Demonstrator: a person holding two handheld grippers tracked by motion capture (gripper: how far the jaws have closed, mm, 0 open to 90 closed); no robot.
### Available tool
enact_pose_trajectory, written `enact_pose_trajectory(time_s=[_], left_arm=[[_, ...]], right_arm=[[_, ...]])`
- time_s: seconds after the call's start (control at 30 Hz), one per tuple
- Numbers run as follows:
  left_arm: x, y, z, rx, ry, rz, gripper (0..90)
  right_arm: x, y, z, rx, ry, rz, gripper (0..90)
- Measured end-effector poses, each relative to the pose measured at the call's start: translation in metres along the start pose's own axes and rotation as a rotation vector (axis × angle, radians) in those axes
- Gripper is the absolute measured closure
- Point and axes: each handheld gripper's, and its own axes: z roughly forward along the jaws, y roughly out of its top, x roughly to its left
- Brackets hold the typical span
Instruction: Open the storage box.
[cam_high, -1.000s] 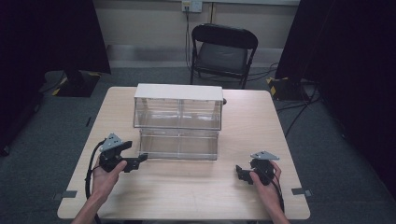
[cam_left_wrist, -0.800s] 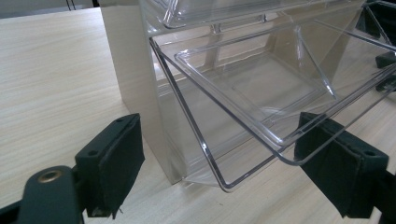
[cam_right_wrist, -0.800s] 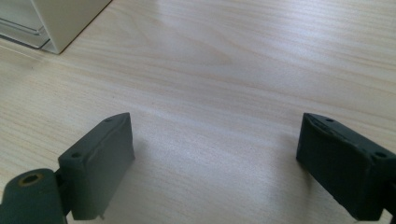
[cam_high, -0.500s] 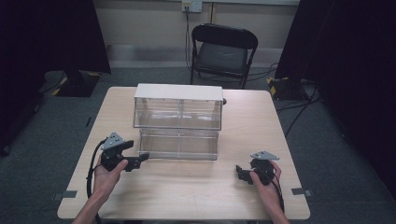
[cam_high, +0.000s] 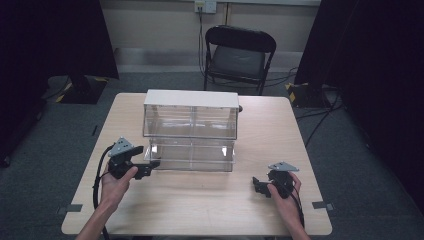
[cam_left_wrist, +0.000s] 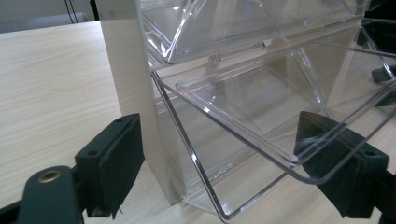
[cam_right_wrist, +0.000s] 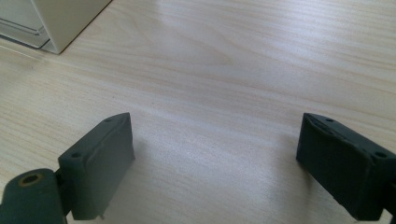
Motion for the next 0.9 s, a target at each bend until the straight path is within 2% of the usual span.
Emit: enact_pose_trajectory(time_s=[0.43,0.53,0.9], left_arm=[[0.0009,0.0047,0.0016,-0.013,-0.004,-0.013,15.7],[0.0006,0.0046,0.0022,-0.017,-0.001,-0.002,15.7],[0.0003,0.0090,0.0016,-0.025,-0.002,-0.001,15.9]], right_arm=[[0.0000,0.0000,0.0000,0.000,0.000,0.000,10.4],[0.0000,0.0000,0.0000,0.000,0.000,0.000,10.4],[-0.0001,0.0000,0.0000,-0.001,0.001,-0.001,10.4]])
